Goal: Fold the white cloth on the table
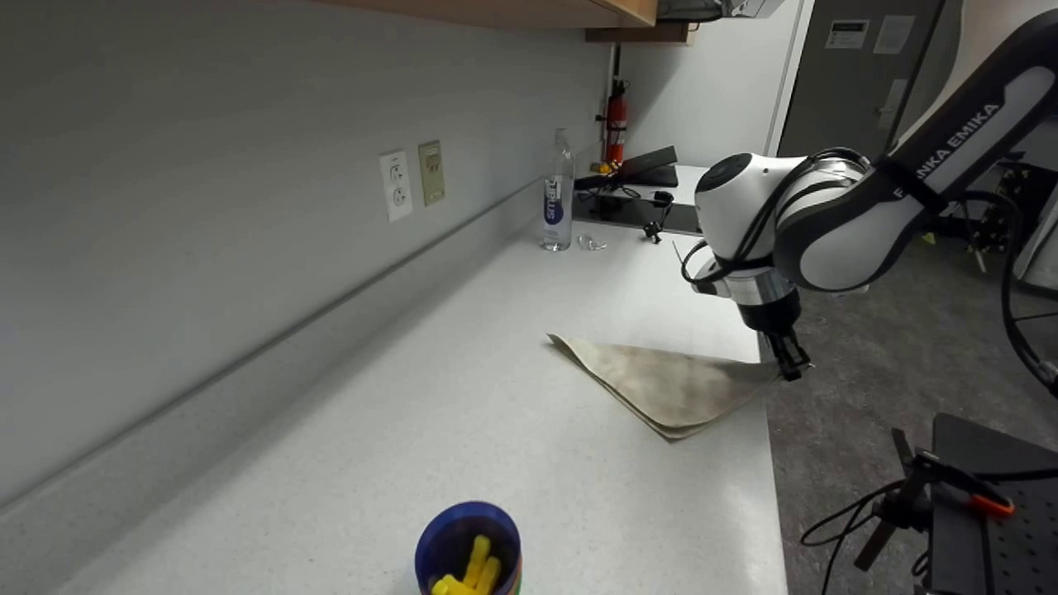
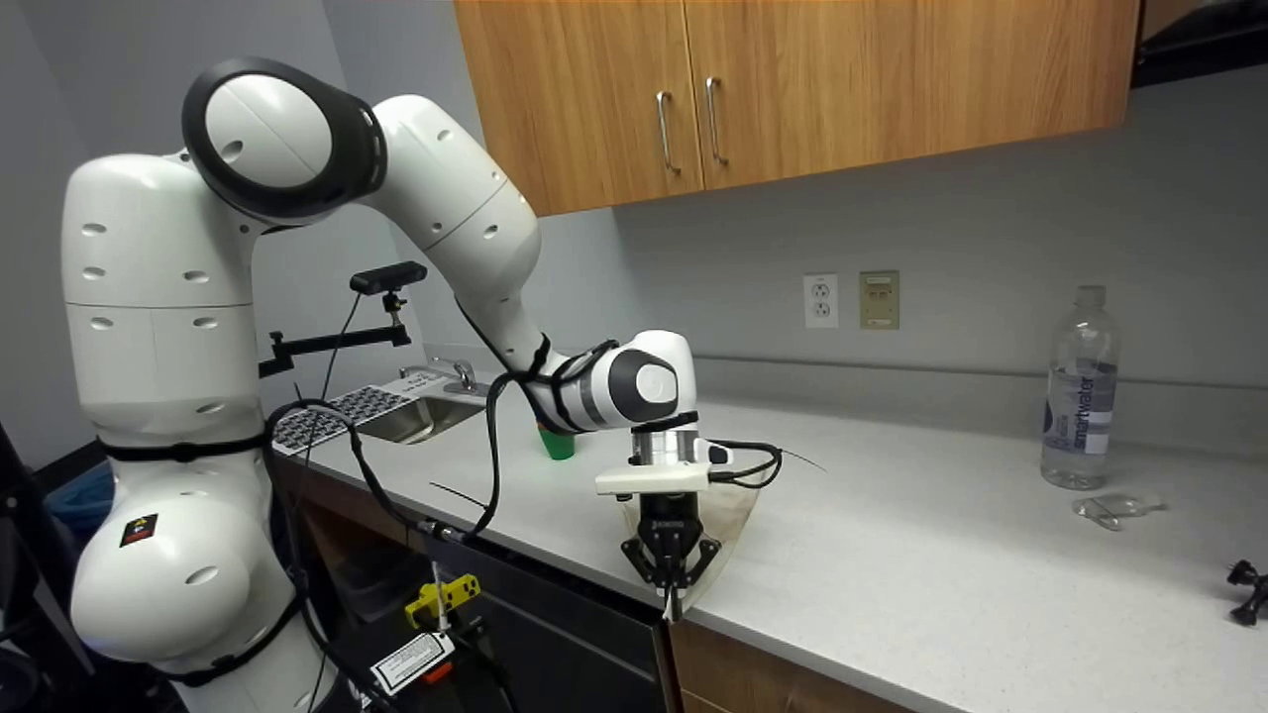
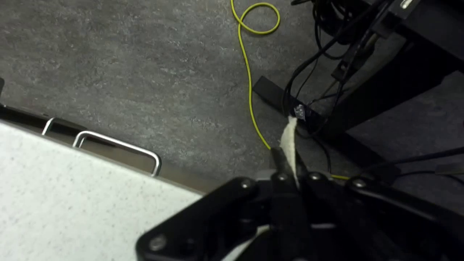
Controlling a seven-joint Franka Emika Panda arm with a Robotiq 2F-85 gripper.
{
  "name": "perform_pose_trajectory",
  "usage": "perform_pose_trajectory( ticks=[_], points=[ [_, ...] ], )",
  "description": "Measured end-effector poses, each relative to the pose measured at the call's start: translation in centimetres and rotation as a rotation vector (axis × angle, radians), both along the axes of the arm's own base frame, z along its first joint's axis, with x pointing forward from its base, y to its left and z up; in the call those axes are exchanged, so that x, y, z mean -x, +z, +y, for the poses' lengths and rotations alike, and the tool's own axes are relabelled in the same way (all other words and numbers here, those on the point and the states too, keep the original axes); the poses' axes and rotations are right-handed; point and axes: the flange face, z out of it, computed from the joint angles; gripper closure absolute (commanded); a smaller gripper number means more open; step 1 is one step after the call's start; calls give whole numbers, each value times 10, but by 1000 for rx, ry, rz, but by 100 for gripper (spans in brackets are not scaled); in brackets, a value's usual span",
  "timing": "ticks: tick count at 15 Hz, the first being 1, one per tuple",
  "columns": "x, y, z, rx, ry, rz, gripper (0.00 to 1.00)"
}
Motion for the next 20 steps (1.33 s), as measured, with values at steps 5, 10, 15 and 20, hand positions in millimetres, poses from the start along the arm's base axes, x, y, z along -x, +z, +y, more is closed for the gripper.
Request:
perform_pose_trajectory(
  ticks=[5,10,15,20],
  points=[
    [-7,35,1,42,39,-30,99],
    [-55,77,17,38,86,-143,99],
    [-102,62,52,1,146,-178,99],
    [-139,44,82,-16,175,-227,99]
  ],
)
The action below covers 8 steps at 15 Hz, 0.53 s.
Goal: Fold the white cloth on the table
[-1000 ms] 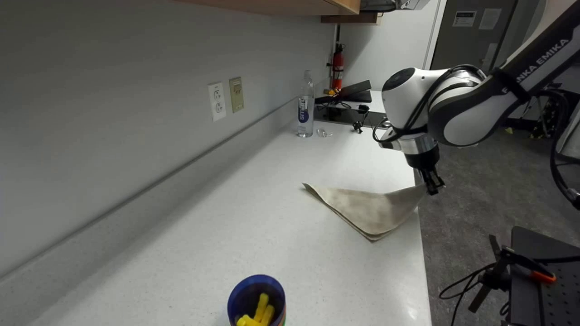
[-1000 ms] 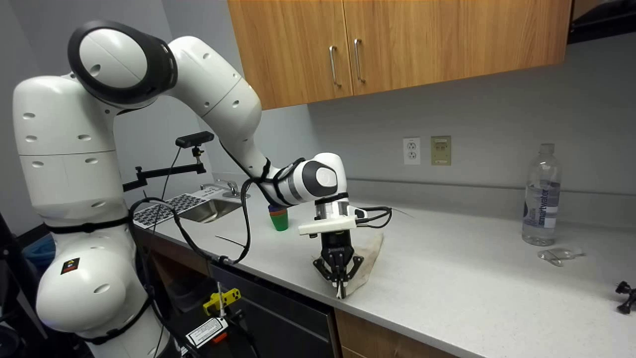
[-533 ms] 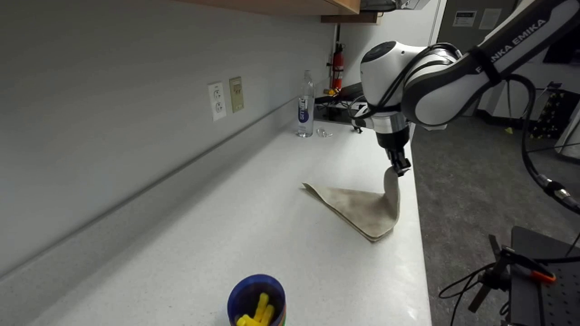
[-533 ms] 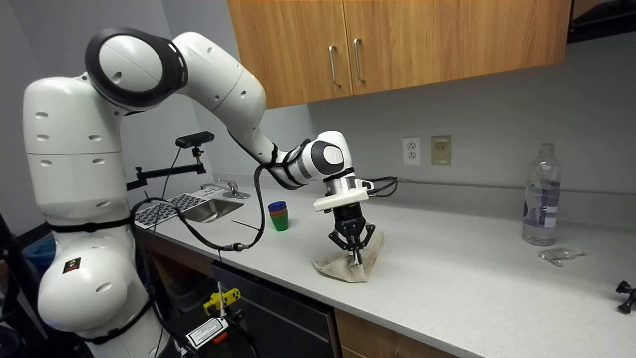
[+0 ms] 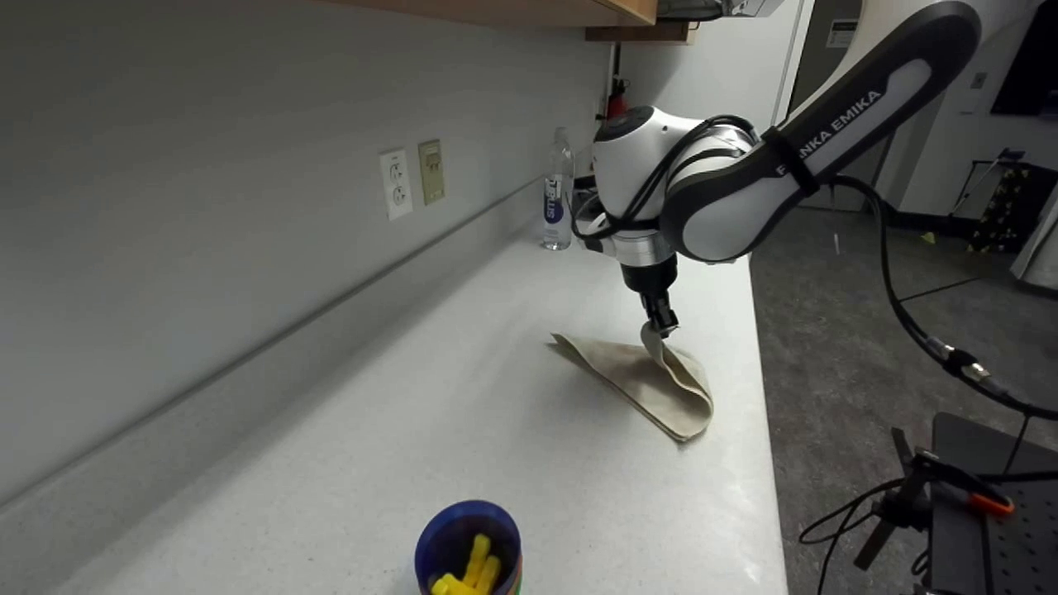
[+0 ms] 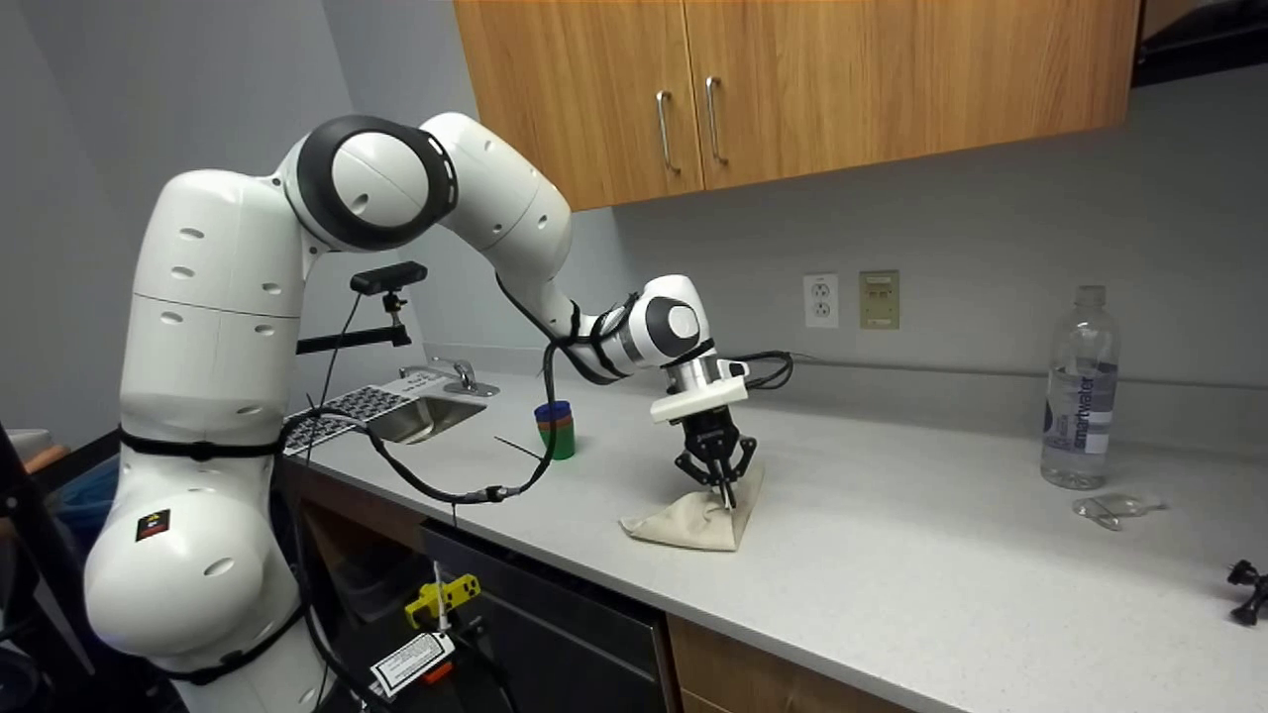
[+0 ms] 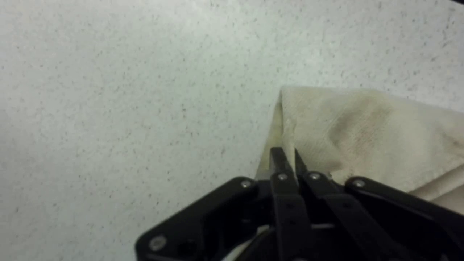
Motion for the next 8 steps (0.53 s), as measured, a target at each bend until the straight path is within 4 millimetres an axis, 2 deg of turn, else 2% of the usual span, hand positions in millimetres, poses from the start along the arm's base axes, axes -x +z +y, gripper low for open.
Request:
perform_pose_trajectory(
  ticks=[7,8],
  points=[
    [-31,29,39,-7,-15,-114,99],
    [-33,32,41,-7,-18,-120,79]
  ],
)
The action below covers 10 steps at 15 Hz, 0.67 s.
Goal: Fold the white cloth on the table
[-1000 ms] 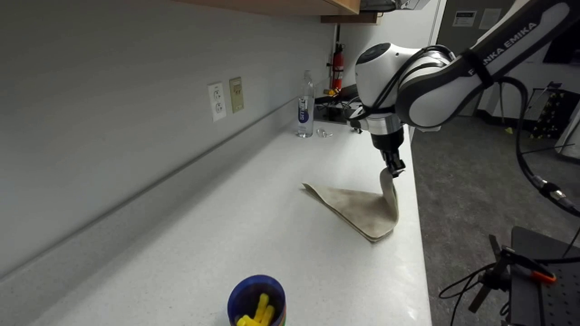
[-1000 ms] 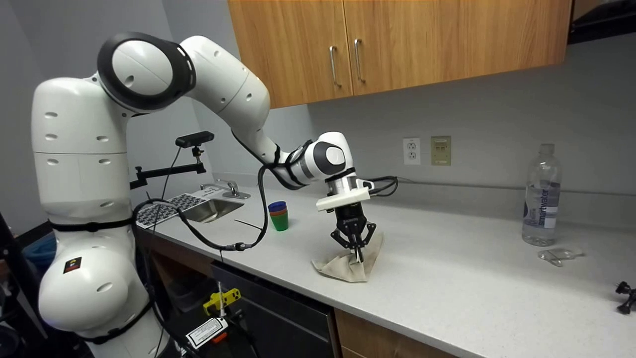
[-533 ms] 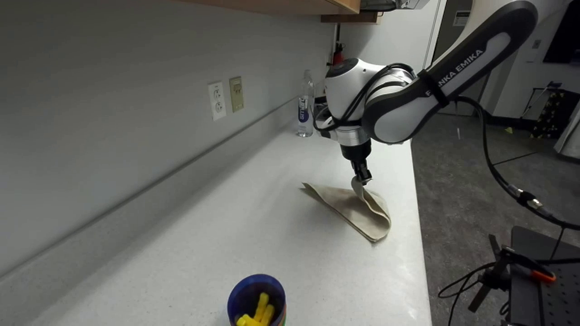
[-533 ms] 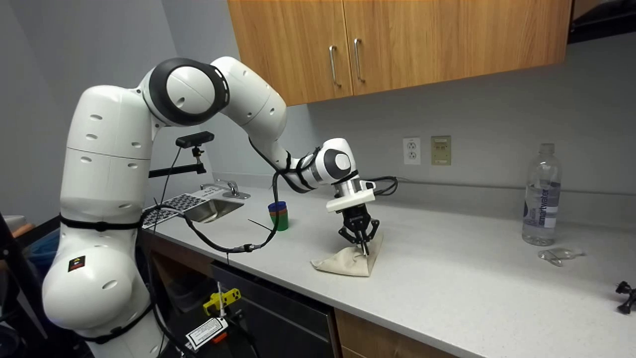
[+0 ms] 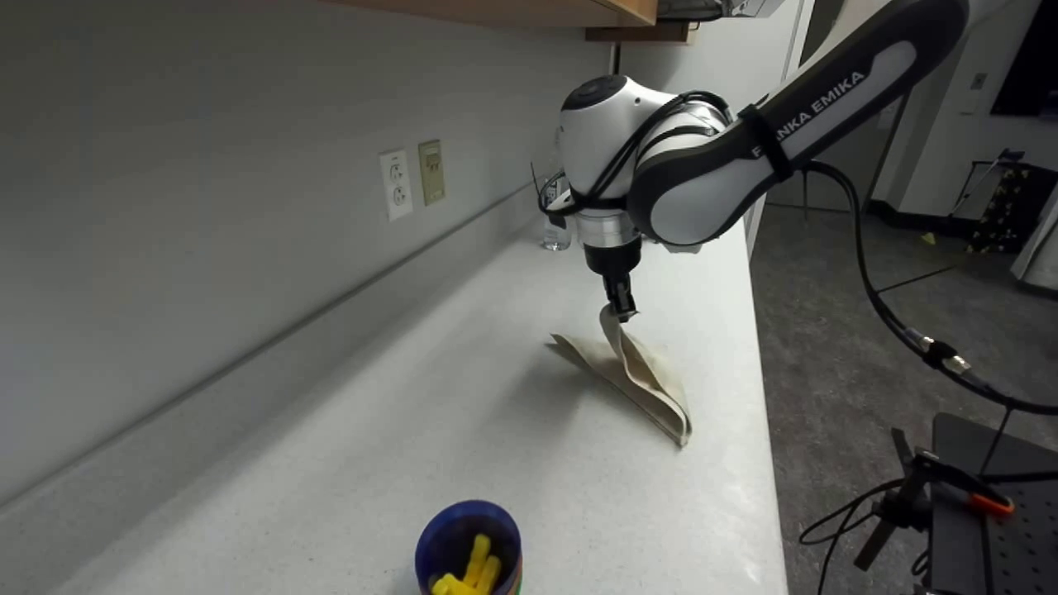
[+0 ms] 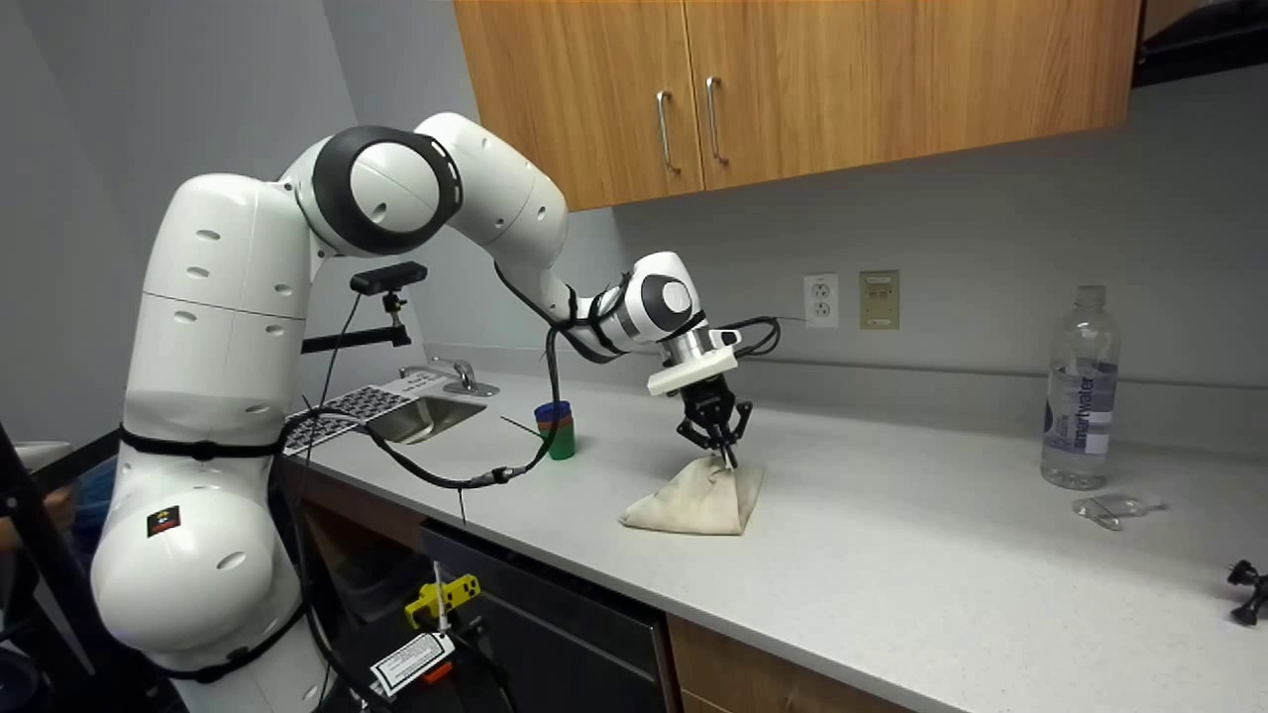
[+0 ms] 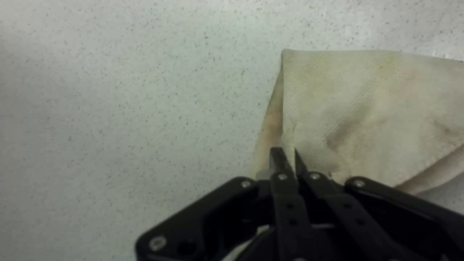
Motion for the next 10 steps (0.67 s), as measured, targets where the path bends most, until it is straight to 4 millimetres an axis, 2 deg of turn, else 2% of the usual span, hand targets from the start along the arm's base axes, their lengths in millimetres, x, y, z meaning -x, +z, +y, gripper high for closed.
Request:
perform_pose_trajectory(
  ticks=[10],
  points=[
    [-4,7,5,7,-86,-38,5]
  ],
)
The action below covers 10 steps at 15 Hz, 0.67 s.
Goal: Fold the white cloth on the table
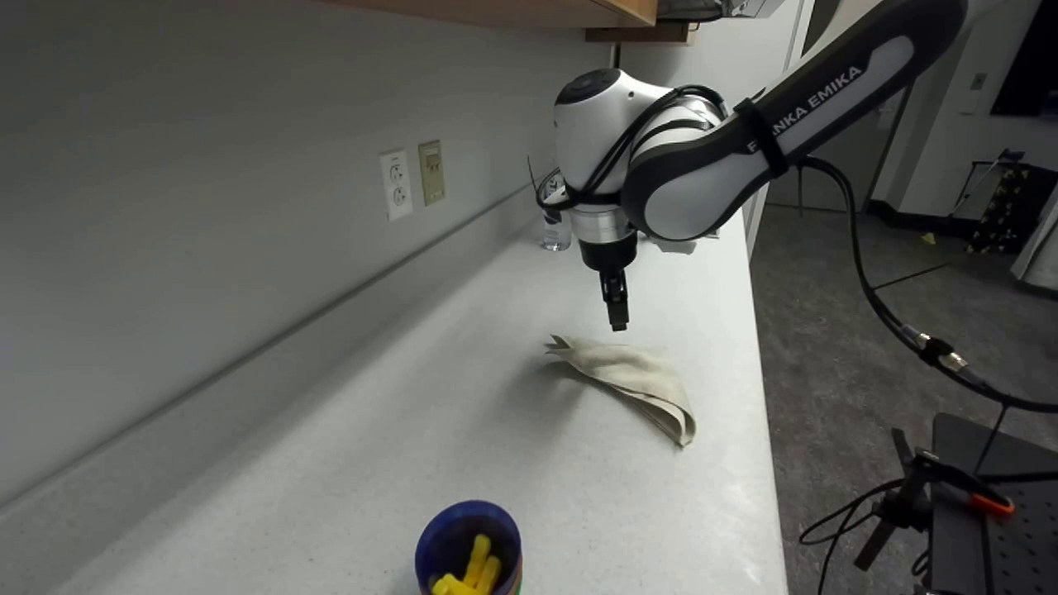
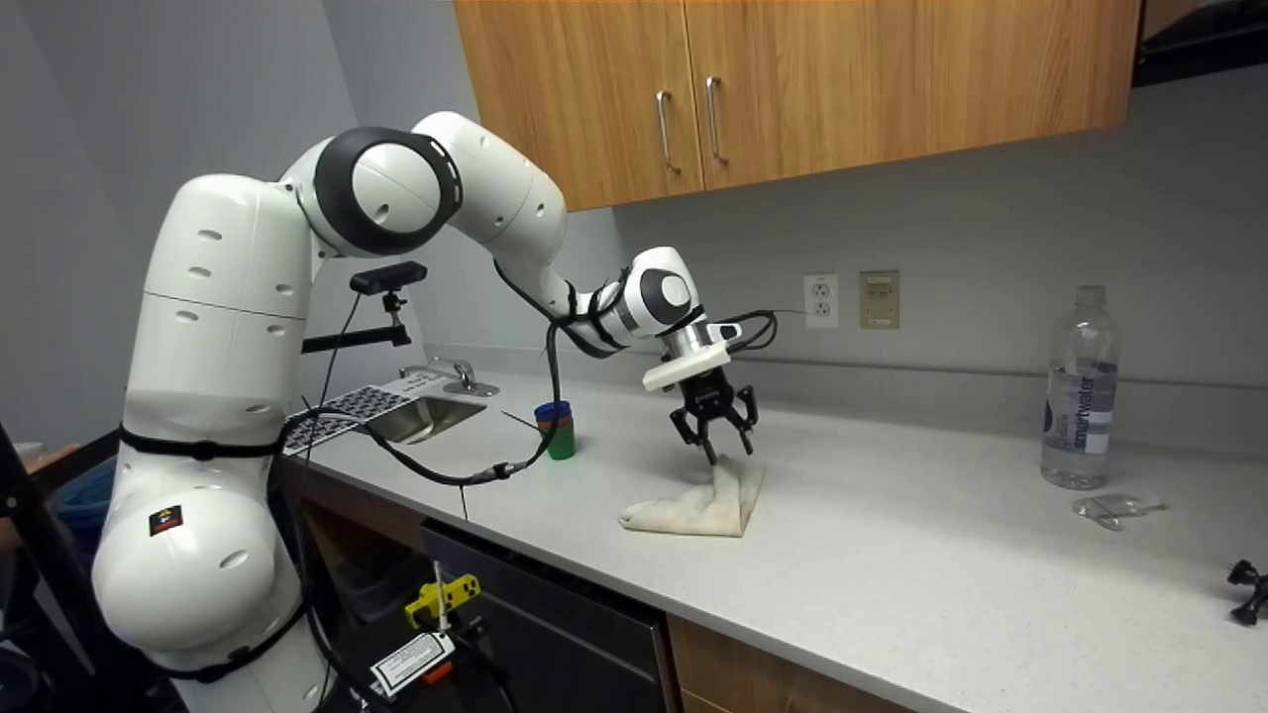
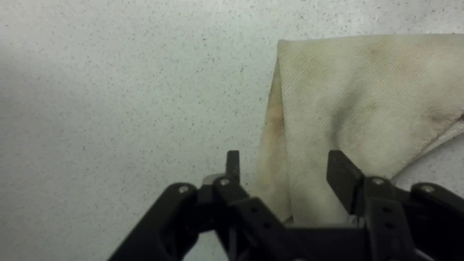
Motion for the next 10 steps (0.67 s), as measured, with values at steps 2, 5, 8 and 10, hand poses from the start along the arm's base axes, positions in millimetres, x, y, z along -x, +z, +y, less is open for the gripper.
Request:
perform_pose_trajectory(
  ticks=[2,5,8,10],
  points=[
    [-1,0,1,-3,-13,-11,0],
    [-1,1,2,-6,-25,-20,0],
    [-1,0,2,-6,-26,-17,0],
    [0,-1,3,-10,-29,-7,0]
  ],
)
